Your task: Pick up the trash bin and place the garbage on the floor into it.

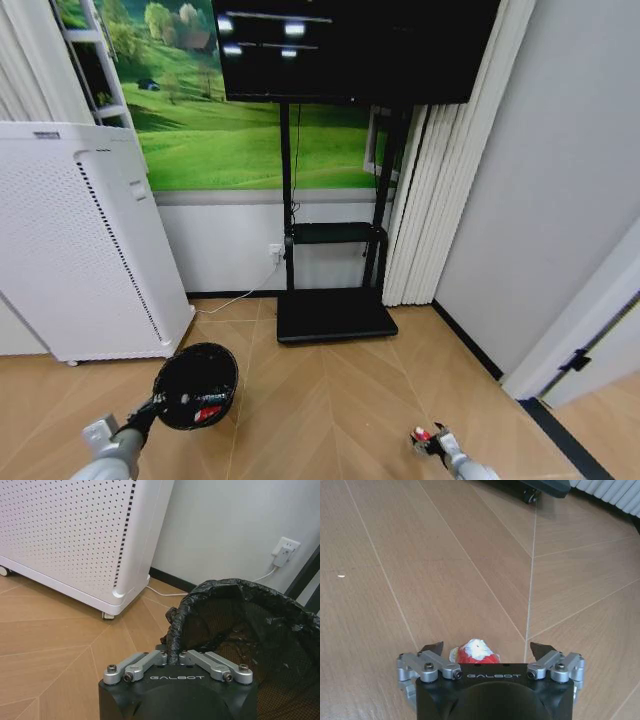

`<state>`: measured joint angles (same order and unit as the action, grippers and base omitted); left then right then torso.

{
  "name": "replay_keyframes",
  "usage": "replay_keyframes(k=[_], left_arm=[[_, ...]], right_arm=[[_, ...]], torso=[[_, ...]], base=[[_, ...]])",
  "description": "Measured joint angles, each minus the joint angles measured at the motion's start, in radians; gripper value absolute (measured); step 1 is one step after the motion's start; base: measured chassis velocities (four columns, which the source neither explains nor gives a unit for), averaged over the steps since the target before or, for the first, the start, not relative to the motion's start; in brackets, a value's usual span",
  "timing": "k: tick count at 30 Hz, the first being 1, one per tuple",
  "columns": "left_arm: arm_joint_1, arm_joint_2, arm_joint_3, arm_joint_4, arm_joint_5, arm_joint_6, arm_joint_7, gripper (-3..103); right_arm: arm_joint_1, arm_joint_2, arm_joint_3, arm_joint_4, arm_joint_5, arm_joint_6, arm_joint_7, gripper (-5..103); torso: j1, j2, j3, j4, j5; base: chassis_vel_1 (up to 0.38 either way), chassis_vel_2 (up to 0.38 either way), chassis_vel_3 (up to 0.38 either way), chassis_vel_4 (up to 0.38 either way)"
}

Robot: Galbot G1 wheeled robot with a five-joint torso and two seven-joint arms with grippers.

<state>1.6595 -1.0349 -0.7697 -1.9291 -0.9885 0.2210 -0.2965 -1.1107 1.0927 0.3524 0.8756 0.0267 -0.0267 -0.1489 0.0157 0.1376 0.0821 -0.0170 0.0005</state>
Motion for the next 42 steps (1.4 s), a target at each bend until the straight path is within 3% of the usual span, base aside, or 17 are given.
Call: replay_keyframes(k=[6, 9, 11, 14, 17, 20, 28, 42], left_arm=[[0.001, -0.002, 0.004, 0.01, 0.026, -0.007, 0.014, 4], [-0.011, -0.002, 0.016, 0.014, 0.027, -0.008, 0.014, 4], [-0.019, -0.001, 0.022, 0.019, 0.027, -0.009, 0.012, 4], [-0.034, -0.001, 0.041, 0.031, 0.03, -0.01, 0.009, 4], [-0.039, -0.002, 0.049, 0.033, 0.031, -0.01, 0.006, 4], [-0.052, -0.002, 0.064, 0.037, 0.032, -0.012, 0.0, 4], [-0.059, 0.0, 0.069, 0.037, 0.03, -0.013, -0.004, 4], [-0.049, 0.005, 0.065, 0.029, 0.031, -0.014, -0.001, 4]], right_arm=[[0.037, 0.023, -0.001, -0.075, -0.038, -0.001, -0.003, 78], [0.034, 0.021, 0.007, -0.083, -0.049, -0.001, -0.014, 66], [0.022, 0.01, 0.013, -0.076, -0.045, -0.004, -0.019, 61], [-0.012, -0.007, 0.026, -0.048, -0.022, -0.007, -0.032, 44], [-0.031, -0.014, 0.03, -0.022, -0.005, -0.012, -0.034, 40], [-0.079, -0.029, 0.042, 0.064, 0.036, -0.028, -0.035, 27], [-0.126, -0.028, 0.049, 0.146, 0.095, -0.047, -0.011, 25], [-0.153, -0.019, 0.051, 0.193, 0.099, -0.049, -0.009, 25]], torso=[[0.0, 0.0, 0.0, -0.0008, -0.001], [0.0, 0.0, 0.0, 0.0, -0.0009], [0.0, 0.0, 0.0, 0.0, -0.0006], [0.0, 0.0, 0.0, -0.0008, -0.0003], [0.0, 0.0, 0.0, -0.0009, 0.0001], [0.0, 0.0, 0.0, -0.0007, -0.0005], [0.0, 0.0, 0.0, -0.0004, -0.0005], [0.0, 0.0, 0.0, -0.0003, -0.0003]], base=[[0.0, 0.0, 0.0, 0.0], [0.0, 0.0, 0.0, 0.0], [0.0, 0.0, 0.0, 0.0], [0.0, 0.0, 0.0, 0.0], [0.0, 0.0, 0.0, 0.0], [0.0, 0.0, 0.0, 0.0], [0.0, 0.0, 0.0, 0.0], [0.0, 0.0, 0.0, 0.0]])
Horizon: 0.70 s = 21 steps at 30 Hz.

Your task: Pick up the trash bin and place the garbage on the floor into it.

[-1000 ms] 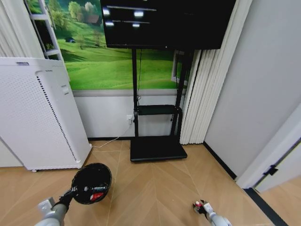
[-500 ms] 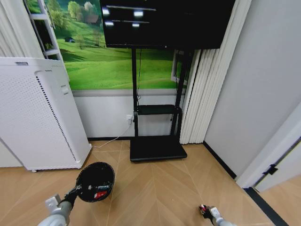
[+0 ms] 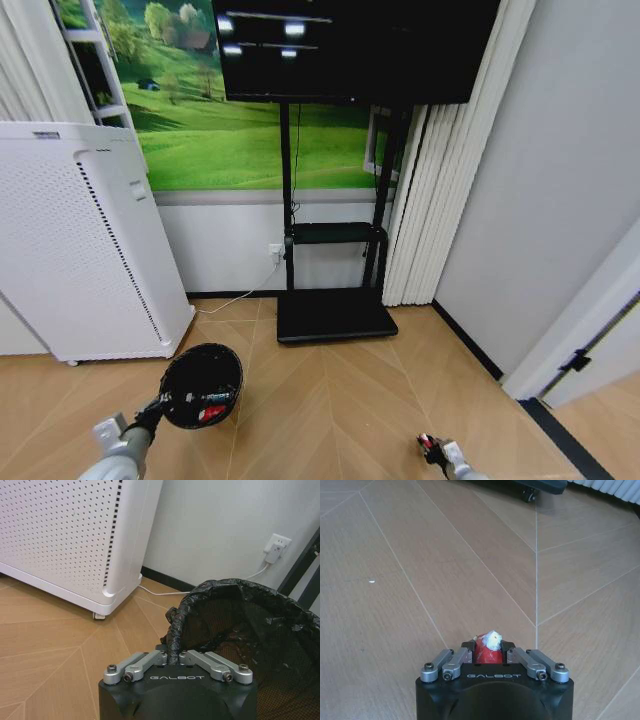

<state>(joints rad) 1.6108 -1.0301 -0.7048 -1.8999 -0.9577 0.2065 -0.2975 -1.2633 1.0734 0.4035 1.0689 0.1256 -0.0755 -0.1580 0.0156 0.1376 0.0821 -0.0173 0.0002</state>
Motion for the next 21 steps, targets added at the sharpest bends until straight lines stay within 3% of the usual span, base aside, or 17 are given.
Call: replay_keyframes(k=[5, 9, 14, 16, 17, 18, 19, 21], left_arm=[[-0.023, 0.017, 0.055, -0.005, 0.013, 0.0, -0.002, 4], [-0.042, 0.044, 0.123, -0.012, 0.036, 0.0, -0.001, 4], [-0.056, 0.068, 0.171, -0.012, 0.052, 0.001, 0.004, 4], [-0.062, 0.088, 0.205, -0.013, 0.056, 0.005, 0.026, 4], [-0.062, 0.115, 0.251, -0.015, 0.081, 0.0, 0.082, 4], [-0.062, 0.115, 0.251, -0.015, 0.081, 0.0, 0.082, 4], [-0.081, 0.143, 0.309, 0.008, 0.112, -0.021, 0.14, 4], [-0.108, 0.157, 0.353, 0.03, 0.115, -0.028, 0.164, 4]], right_arm=[[-0.057, -0.012, 0.019, 0.159, 0.067, 0.007, 0.006, 25], [-0.116, -0.016, 0.025, 0.347, 0.179, 0.051, -0.011, 25], [-0.145, -0.001, 0.024, 0.455, 0.239, 0.099, -0.032, 25], [-0.157, 0.02, 0.021, 0.525, 0.267, 0.12, -0.044, 25], [-0.166, 0.028, -0.006, 0.607, 0.302, 0.136, -0.063, 25], [-0.166, 0.028, -0.006, 0.607, 0.302, 0.136, -0.063, 25], [-0.175, 0.012, -0.034, 0.684, 0.328, 0.167, -0.111, 25], [-0.187, 0.004, -0.04, 0.72, 0.333, 0.188, -0.135, 25]], torso=[[0.0, 0.0, 0.0, -0.0005, 0.0], [0.0, 0.0, 0.0, 0.0, -0.0007], [0.0, 0.0, 0.0, -0.0004, -0.0003], [0.0, 0.0, 0.0, -0.0001, -0.0004], [0.0, 0.0, 0.0, -0.0001, 0.0], [0.0, 0.0, 0.0, -0.0001, 0.0], [0.0, 0.0, 0.0, 0.0004, -0.0003], [0.0, 0.0, 0.0, 0.0005, -0.0002]], base=[[0.0, 0.0, 0.0, 0.0], [0.0, 0.0, 0.0, 0.0], [0.0, 0.0, 0.0, 0.0], [0.0, 0.0, 0.0, 0.0], [0.0, 0.0, 0.0, 0.0], [0.0, 0.0, 0.0, 0.0], [0.0, 0.0, 0.0, 0.0], [0.0, 0.0, 0.0, 0.0]])
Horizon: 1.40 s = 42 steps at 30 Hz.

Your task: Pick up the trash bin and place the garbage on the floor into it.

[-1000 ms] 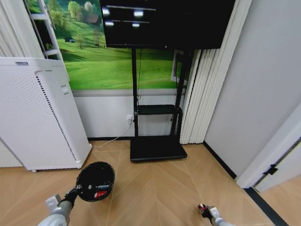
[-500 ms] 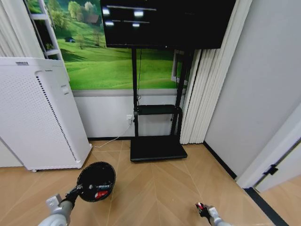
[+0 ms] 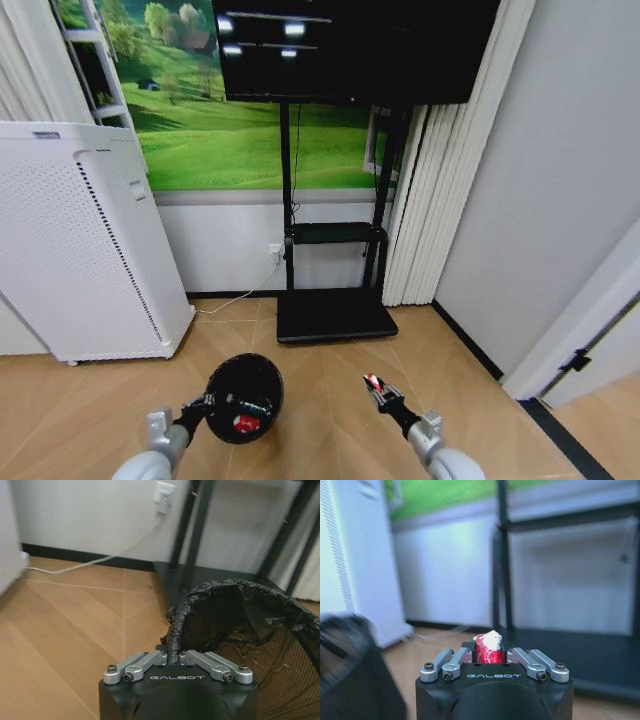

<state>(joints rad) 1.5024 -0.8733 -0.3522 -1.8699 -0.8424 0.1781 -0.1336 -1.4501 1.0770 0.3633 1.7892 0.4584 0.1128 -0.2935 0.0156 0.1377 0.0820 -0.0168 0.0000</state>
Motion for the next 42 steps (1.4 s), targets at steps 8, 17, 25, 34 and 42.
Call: replay_keyframes(k=[8, 17, 25, 34, 42], left_arm=[[-0.316, 0.018, 0.366, 0.188, -0.019, -0.06, 0.03, 4], [-0.528, -0.066, 0.634, 0.295, -0.024, -0.102, 0.035, 4], [-0.55, -0.049, 0.662, 0.292, -0.013, -0.127, 0.096, 4], [-0.569, -0.099, 0.692, 0.334, 0.042, -0.151, 0.109, 4], [-0.553, -0.104, 0.664, 0.331, 0.046, -0.15, 0.097, 4]], right_arm=[[-0.08, 0.003, 0.01, 0.119, -0.038, 0.091, -0.072, 25], [-0.087, 0.051, -0.009, 0.066, -0.19, 0.146, -0.071, 25], [-0.079, 0.05, -0.02, 0.04, -0.22, 0.161, -0.076, 25], [-0.088, 0.061, -0.025, 0.013, -0.252, 0.178, -0.064, 42], [-0.096, 0.068, -0.007, 0.014, -0.228, 0.18, -0.038, 70]], torso=[[0.0, 0.0, 0.0, -0.0011, 0.0005], [0.0, 0.0, 0.0, -0.0009, -0.0004], [0.0, 0.0, 0.0, -0.0002, 0.0001], [0.0, 0.0, 0.0, -0.0007, 0.0], [0.0, 0.0, 0.0, -0.0008, -0.0001]], base=[[0.0, 0.0, 0.0, 0.0], [0.0, 0.0, 0.0, 0.0], [0.0, 0.0, 0.0, 0.0], [0.0, 0.0, 0.0, 0.0], [0.0, 0.0, 0.0, 0.0]])
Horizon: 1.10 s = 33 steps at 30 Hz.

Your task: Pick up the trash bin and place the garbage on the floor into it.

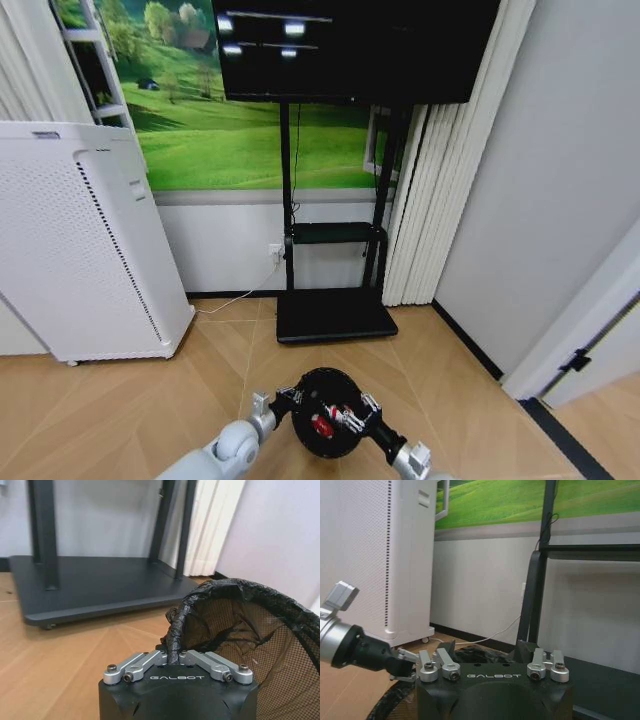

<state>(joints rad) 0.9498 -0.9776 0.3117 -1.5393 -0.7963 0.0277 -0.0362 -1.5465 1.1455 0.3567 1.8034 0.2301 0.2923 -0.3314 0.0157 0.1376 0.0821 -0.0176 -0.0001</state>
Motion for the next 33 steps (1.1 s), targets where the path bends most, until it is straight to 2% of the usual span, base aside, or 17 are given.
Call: replay_keyframes(k=[1, 3, 4, 5, 7, 8, 10, 12, 13, 15, 16, 17, 20, 21, 23, 26, 33], left_arm=[[0.0, 0.0, 0.0, 0.0, 0.0, 0.0, 0.0, 4], [0.053, -0.005, -0.114, -0.017, 0.012, 0.015, -0.037, 4], [0.053, -0.005, -0.114, -0.017, 0.012, 0.015, -0.037, 4], [0.085, -0.002, -0.185, -0.04, 0.009, 0.029, -0.07, 4], [0.153, 0.022, -0.329, -0.091, 0.002, 0.04, -0.08, 4], [0.153, 0.022, -0.329, -0.091, 0.002, 0.04, -0.08, 4], [0.225, 0.045, -0.451, -0.151, -0.025, 0.047, -0.095, 4], [0.344, 0.069, -0.631, -0.237, -0.078, 0.073, -0.128, 4], [0.344, 0.069, -0.631, -0.237, -0.078, 0.073, -0.128, 4], [0.466, 0.066, -0.79, -0.319, -0.124, 0.118, -0.212, 4], [0.505, 0.054, -0.843, -0.345, -0.139, 0.131, -0.25, 4], [0.505, 0.054, -0.843, -0.345, -0.139, 0.131, -0.25, 4], [0.646, -0.026, -1.046, -0.439, -0.225, 0.168, -0.368, 4], [0.646, -0.026, -1.046, -0.439, -0.225, 0.168, -0.368, 4], [0.746, -0.096, -1.16, -0.494, -0.286, 0.182, -0.391, 4], [0.822, -0.152, -1.227, -0.527, -0.309, 0.185, -0.387, 4], [0.93, -0.238, -1.314, -0.571, -0.316, 0.183, -0.358, 4]], right_arm=[[0.0, 0.0, 0.0, 0.0, 0.0, 0.0, 0.0, 70], [-0.013, 0.028, 0.029, 0.017, 0.022, -0.005, 0.034, 81], [-0.013, 0.028, 0.029, 0.017, 0.022, -0.005, 0.034, 81], [-0.023, 0.044, 0.05, 0.031, 0.026, -0.016, 0.06, 86], [-0.046, 0.071, 0.098, 0.048, 0.042, -0.034, 0.13, 96], [-0.046, 0.071, 0.098, 0.048, 0.042, -0.034, 0.13, 96], [-0.061, 0.099, 0.137, 0.048, 0.063, -0.04, 0.208, 99], [-0.087, 0.129, 0.197, 0.055, 0.073, -0.057, 0.296, 100], [-0.087, 0.129, 0.197, 0.055, 0.073, -0.057, 0.296, 100], [-0.11, 0.151, 0.263, 0.069, 0.053, -0.068, 0.323, 100], [-0.114, 0.157, 0.283, 0.076, 0.05, -0.071, 0.328, 100], [-0.114, 0.157, 0.283, 0.076, 0.05, -0.071, 0.328, 100], [-0.129, 0.182, 0.334, 0.113, 0.061, -0.085, 0.351, 100], [-0.129, 0.182, 0.334, 0.113, 0.061, -0.085, 0.351, 100], [-0.16, 0.204, 0.363, 0.143, 0.062, -0.085, 0.353, 100], [-0.177, 0.213, 0.364, 0.162, 0.056, -0.085, 0.352, 100], [-0.204, 0.218, 0.35, 0.193, 0.034, -0.078, 0.346, 100]], torso=[[0.0, 0.0, 0.0, 0.0, 0.0], [0.0, 0.0, 0.0, 0.0002, -0.0002], [0.0, 0.0, 0.0, 0.0002, -0.0002], [0.0, 0.0, 0.0, 0.0002, -0.0001], [0.0, 0.0, 0.0, 0.0001, -0.0001], [0.0, 0.0, 0.0, 0.0001, -0.0001], [0.0, 0.0, 0.0, 0.0001, -0.0003], [0.0, 0.0, 0.0, 0.0003, 0.0004], [0.0, 0.0, 0.0, 0.0003, 0.0004], [0.0, 0.0, 0.0, 0.0004, -0.0001], [0.0, 0.0, 0.0, 0.0, -0.0003], [0.0, 0.0, 0.0, 0.0, -0.0003], [0.0, 0.0, 0.0, 0.0007, 0.0002], [0.0, 0.0, 0.0, 0.0007, 0.0002], [0.0, 0.0, 0.0, 0.0, -0.0003], [0.0, 0.0, 0.0, 0.0, 0.0003], [0.0, 0.0, 0.0, 0.0001, 0.0001]], base=[[0.0, 0.0, 0.0, 0.0], [0.0, 0.0, 0.0, 0.0], [0.0, 0.0, 0.0, 0.0], [0.0, 0.0, 0.0, 0.0], [0.0, 0.0, 0.0, 0.0], [0.0, 0.0, 0.0, 0.0], [0.0, 0.0, 0.0, 0.0], [0.0, 0.0, 0.0, 0.0], [0.0, 0.0, 0.0, 0.0], [0.0, 0.0, 0.0, 0.0], [0.0, 0.0, 0.0, 0.0], [0.0, 0.0, 0.0, 0.0], [0.0, 0.0, 0.0, 0.0], [0.0, 0.0, 0.0, 0.0], [0.0, 0.0, 0.0, 0.0], [0.019, 0.009, -0.014, -0.024], [0.121, 0.107, -0.128, -0.12]])
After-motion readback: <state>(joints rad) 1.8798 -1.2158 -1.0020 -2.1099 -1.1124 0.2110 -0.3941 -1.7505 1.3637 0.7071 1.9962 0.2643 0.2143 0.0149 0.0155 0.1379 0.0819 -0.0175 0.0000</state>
